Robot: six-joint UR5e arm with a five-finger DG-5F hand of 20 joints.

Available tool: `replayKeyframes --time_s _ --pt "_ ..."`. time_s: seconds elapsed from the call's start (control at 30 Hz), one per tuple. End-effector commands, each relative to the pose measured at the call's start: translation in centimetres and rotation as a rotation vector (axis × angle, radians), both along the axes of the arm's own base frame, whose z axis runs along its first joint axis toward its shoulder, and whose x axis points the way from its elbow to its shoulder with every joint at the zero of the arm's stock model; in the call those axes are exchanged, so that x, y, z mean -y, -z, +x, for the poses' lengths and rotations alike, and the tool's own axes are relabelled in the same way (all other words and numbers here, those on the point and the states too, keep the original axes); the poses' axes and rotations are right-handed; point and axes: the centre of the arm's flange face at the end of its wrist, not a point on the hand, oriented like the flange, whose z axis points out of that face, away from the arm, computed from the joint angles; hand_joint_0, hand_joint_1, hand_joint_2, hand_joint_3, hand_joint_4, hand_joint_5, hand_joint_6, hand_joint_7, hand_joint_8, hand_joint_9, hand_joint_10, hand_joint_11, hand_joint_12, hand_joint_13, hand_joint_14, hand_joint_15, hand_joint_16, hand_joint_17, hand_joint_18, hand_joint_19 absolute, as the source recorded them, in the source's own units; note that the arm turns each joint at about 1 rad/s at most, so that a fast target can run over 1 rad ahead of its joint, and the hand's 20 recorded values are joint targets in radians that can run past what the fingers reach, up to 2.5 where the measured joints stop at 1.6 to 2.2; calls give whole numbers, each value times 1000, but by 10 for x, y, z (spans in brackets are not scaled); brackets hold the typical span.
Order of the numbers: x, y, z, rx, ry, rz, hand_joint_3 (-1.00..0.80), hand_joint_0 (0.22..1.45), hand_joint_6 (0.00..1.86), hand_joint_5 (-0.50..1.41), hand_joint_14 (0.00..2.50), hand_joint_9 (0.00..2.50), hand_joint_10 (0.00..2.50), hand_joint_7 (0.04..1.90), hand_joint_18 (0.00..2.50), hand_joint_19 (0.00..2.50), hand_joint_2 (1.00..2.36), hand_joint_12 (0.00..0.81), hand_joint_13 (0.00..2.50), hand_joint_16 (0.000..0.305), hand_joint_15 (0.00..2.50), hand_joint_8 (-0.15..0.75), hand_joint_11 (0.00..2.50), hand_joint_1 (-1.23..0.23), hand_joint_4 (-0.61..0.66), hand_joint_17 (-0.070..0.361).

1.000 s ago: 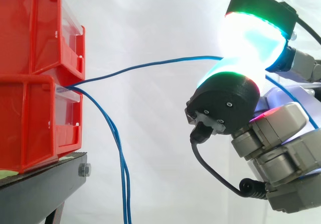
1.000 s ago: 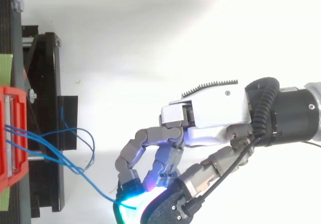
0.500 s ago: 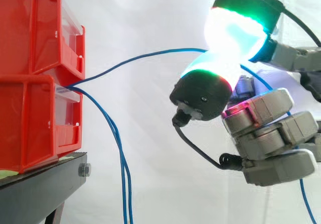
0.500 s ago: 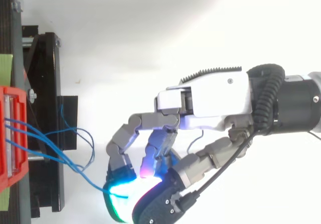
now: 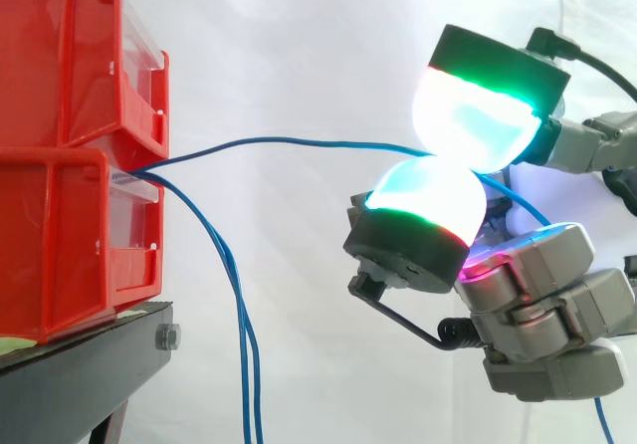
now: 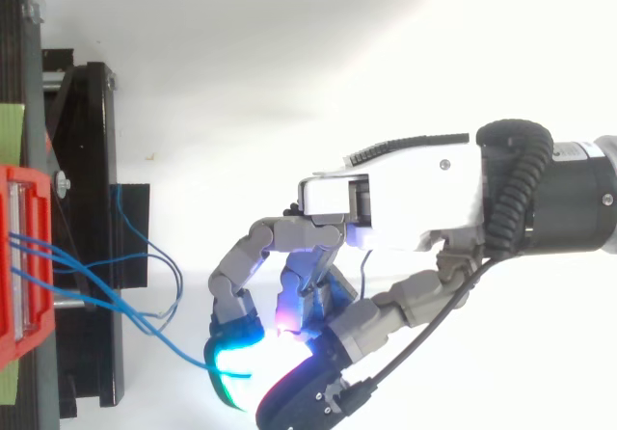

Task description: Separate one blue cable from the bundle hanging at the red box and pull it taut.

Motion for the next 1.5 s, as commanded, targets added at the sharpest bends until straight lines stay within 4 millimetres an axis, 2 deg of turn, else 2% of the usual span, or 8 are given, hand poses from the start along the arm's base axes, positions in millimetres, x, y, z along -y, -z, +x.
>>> replayKeyframes --time_s 0.0,0.13,0.2,0.23,0.5,0.63,1.47 --pt "-2 0 0 2 -4 -23 -403 733 891 -206 648 906 801 1024 1177 1210 1009 415 978 48 1499 340 1534 -728 34 109" --pt "-2 0 0 3 -4 -28 -400 732 891 -206 657 874 1078 1019 1178 1207 1009 415 978 48 1501 333 1485 -729 29 109" --pt "-2 0 0 1 -4 -28 -402 733 891 -206 698 831 1510 1027 1178 1209 1009 408 976 48 1496 340 1424 -728 31 108" --pt "-1 0 0 3 -3 -28 -400 732 891 -206 718 819 1635 1020 1177 1214 1009 411 975 48 1489 346 1408 -730 29 108" --pt "-2 0 0 1 -4 -28 -405 733 891 -206 741 804 1721 1023 1179 1217 1008 408 972 48 1497 337 1392 -729 25 108" --pt "-2 0 0 1 -4 -28 -405 734 891 -206 833 791 1845 1021 1182 1208 1008 410 968 48 1461 340 1376 -730 26 108" --pt "-2 0 0 1 -4 -28 -406 735 889 -206 829 757 1849 1026 1178 1216 1008 410 956 48 1465 340 1363 -733 10 108"
